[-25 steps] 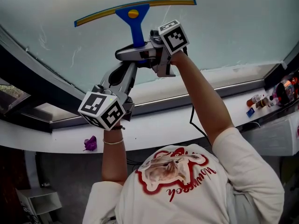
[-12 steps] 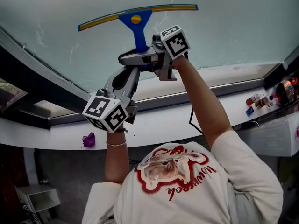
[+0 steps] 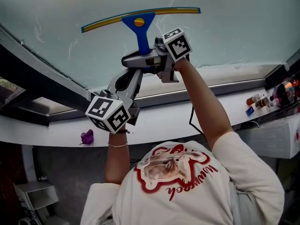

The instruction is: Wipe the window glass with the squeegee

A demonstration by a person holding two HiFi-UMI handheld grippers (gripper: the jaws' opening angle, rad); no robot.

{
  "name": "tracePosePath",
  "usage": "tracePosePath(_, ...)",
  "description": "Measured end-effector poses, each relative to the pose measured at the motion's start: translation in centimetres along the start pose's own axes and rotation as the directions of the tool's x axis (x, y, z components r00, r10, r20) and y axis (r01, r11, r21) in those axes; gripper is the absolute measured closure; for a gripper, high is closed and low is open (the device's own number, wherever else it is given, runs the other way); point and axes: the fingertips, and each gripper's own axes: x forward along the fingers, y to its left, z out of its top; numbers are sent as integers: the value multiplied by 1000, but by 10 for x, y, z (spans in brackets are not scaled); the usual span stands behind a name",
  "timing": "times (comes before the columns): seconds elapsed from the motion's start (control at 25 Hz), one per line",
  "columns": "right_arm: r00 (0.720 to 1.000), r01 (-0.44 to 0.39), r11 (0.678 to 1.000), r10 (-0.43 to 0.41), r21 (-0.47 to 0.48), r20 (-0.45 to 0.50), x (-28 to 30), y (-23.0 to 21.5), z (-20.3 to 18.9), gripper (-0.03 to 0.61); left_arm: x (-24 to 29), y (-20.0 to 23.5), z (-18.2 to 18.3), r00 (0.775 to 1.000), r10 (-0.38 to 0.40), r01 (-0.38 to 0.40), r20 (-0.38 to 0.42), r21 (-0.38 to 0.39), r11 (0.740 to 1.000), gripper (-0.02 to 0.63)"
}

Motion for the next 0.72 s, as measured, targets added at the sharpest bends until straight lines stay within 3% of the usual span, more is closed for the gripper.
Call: tracePosePath(0.72, 1000, -9, 998, 9, 59, 11, -4, -15, -30, 509, -2, 4, -33, 999, 12, -15, -38, -66, 998, 607)
